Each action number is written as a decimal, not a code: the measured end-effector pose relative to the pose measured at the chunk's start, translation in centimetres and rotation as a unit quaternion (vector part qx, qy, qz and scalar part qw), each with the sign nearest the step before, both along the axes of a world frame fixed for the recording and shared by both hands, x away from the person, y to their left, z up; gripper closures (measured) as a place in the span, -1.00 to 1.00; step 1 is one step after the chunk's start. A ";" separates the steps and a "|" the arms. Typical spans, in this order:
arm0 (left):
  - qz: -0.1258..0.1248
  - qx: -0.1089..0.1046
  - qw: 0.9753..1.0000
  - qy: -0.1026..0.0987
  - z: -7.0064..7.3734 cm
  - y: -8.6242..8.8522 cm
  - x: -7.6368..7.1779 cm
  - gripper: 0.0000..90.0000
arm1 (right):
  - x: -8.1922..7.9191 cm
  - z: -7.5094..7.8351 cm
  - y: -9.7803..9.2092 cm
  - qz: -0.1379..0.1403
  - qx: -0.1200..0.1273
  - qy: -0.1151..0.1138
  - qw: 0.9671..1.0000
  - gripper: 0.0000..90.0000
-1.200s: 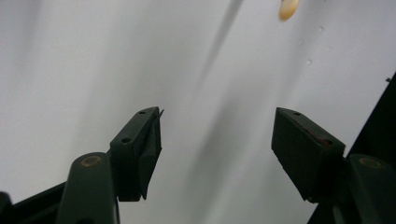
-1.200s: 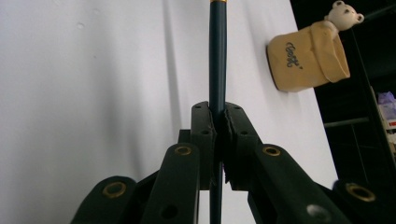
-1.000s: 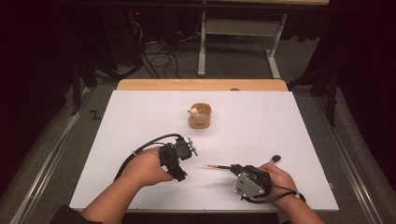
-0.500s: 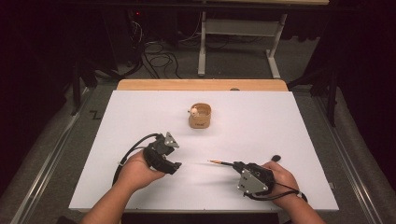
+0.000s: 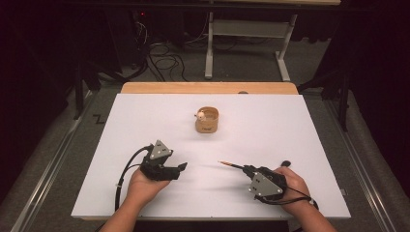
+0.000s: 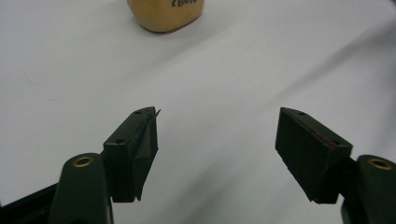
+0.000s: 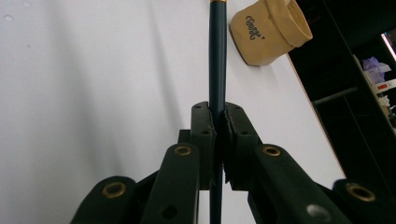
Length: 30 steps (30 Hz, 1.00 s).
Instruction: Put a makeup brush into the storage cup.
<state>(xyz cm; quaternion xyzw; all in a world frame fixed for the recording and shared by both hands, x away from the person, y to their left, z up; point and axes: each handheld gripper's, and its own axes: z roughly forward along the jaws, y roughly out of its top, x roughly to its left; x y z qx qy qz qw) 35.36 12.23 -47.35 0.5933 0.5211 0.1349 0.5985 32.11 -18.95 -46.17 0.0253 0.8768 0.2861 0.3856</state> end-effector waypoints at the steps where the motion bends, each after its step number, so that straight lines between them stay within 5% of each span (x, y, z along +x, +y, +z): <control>1: 0.004 -0.004 1.000 -0.007 -0.1 0.1 -0.1 -0.36 | 0.0 0.0 0.0 -0.002 0.002 0.000 1.000 0.89; 13: 0.018 -0.042 0.998 -0.043 -1.4 0.5 -0.9 -0.47 | 0.5 0.2 -0.3 -0.015 0.046 0.021 0.999 0.89; 22: 0.035 -0.071 0.994 -0.073 -1.1 1.3 -1.2 -0.60 | 1.2 0.2 -0.8 -0.033 0.109 0.065 0.991 0.89; 29: 0.033 -0.079 0.994 -0.073 -1.4 1.5 -1.4 -0.64 | 1.6 0.4 -1.0 -0.044 0.125 0.069 0.989 0.89; 30: 0.033 -0.084 0.993 -0.074 -1.3 1.5 -1.5 -0.65 | 1.7 0.5 -1.2 -0.049 0.137 0.076 0.986 0.89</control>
